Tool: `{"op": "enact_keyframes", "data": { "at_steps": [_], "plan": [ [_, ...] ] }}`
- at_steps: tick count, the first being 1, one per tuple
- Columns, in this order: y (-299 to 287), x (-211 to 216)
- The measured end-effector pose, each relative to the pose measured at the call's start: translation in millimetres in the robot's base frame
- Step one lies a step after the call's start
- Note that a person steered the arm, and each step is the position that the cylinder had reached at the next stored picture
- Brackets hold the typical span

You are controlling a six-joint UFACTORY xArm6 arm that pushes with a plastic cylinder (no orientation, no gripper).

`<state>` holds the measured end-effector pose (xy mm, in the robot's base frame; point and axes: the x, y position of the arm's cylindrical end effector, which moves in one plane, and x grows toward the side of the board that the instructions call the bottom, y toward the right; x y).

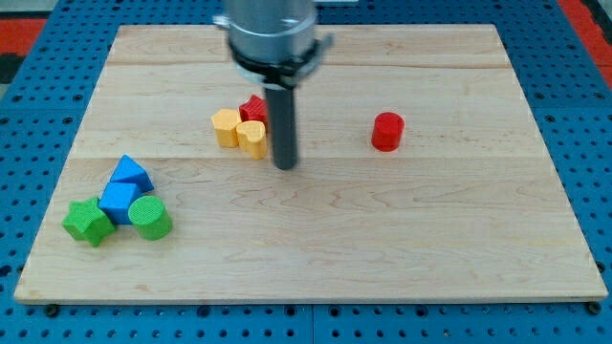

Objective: Move the red circle to the red star

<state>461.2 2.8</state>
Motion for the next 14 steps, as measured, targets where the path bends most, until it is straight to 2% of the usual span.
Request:
{"op": "enact_keyframes", "data": {
  "at_steps": [1, 2, 4, 7, 9, 10, 11, 13, 14],
  "plan": [
    [128.2, 0.0],
    [191.1, -7.2],
    [102.4, -33.1],
    [73.3, -86.4],
    [71.2, -139.0],
    [51.8, -141.0],
    [8.8, -119.8],
    [3.2, -76.9],
    [-6.6, -76.0]
  ]
}}
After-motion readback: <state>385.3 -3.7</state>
